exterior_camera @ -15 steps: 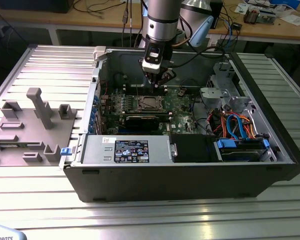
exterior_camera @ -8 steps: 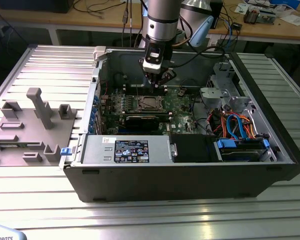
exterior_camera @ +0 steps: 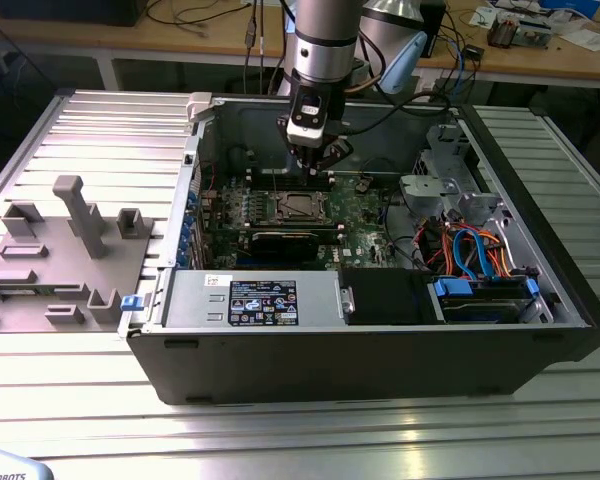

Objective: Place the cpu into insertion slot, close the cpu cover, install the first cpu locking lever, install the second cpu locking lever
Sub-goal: 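Install the first cpu locking lever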

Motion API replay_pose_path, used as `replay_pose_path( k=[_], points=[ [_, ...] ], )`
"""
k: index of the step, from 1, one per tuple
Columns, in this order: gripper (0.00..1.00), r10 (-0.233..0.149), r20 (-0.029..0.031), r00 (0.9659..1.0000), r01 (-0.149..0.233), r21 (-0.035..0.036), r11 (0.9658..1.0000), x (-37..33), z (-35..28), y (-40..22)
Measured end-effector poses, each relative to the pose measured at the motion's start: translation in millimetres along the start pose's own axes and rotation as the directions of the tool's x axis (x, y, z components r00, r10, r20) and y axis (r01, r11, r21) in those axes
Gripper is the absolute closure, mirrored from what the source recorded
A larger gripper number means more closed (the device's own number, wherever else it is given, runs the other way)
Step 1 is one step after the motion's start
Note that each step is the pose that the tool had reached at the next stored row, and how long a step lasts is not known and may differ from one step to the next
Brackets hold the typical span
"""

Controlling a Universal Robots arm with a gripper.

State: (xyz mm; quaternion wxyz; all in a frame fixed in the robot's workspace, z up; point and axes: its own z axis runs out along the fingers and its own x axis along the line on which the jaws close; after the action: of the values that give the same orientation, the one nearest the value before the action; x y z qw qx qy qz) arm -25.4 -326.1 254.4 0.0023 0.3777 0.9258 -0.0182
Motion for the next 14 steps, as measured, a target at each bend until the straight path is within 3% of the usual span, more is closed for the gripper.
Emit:
replay_pose_path(
  k=[14],
  points=[
    [0.89,-0.035,0.0011,0.9994,0.035,-0.0007,0.9994,0.0,0.0,0.0]
  ],
)
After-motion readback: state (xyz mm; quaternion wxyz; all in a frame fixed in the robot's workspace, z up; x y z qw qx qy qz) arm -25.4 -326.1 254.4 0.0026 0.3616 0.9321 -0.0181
